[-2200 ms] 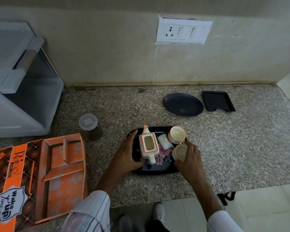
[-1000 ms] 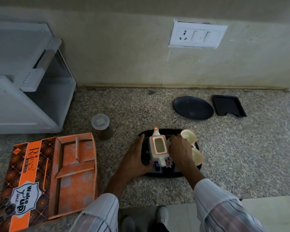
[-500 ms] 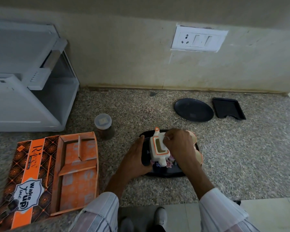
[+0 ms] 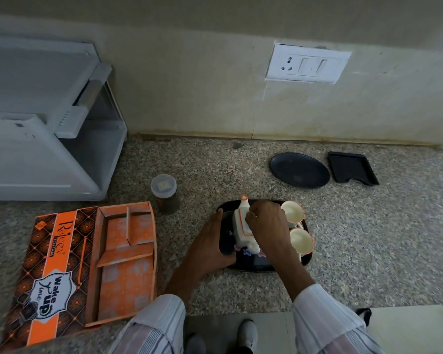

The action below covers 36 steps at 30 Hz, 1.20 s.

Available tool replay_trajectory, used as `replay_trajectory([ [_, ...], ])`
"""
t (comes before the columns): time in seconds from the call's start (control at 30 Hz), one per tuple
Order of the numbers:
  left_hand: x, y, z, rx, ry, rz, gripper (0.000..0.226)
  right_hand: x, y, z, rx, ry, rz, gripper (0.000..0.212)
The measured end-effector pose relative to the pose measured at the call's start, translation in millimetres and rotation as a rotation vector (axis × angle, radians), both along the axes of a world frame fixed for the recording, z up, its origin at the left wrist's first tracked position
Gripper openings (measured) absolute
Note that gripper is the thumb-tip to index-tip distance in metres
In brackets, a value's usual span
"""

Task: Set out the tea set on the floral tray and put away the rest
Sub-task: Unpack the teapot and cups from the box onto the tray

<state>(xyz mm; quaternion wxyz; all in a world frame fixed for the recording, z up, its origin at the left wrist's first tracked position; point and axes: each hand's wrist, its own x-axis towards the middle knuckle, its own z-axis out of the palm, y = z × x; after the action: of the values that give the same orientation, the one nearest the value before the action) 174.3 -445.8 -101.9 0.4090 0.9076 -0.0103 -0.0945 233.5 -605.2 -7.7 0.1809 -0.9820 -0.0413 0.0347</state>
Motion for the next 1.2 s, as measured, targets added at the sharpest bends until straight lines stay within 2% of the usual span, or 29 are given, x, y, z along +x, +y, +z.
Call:
replay_trajectory([
  [0.17,-0.2,0.6,0.7,0.001,-0.007,-0.006,0.12,-3.2,-2.1,-8.3,0.01,-0.039,0.014,0.015],
  [0.3,-1.6,1.6,0.8,0.0,-0.025,-0.004,0.119,-12.3,-9.1,-18.4,0.025,-0.081,-0.007,0.039],
  [0.47,-3.6,2.2,1.6,-0.002,-0.031,-0.018,0.121,-32.9,-7.2,-28.1,0.143,0.015,-0.122,0.054],
  [1.2,-9.9,2.7,1.0,-0.012,-0.026,-0.03,0.126,-49.8,10.6,-38.9,0.18,-0.028,-0.158,0.063],
])
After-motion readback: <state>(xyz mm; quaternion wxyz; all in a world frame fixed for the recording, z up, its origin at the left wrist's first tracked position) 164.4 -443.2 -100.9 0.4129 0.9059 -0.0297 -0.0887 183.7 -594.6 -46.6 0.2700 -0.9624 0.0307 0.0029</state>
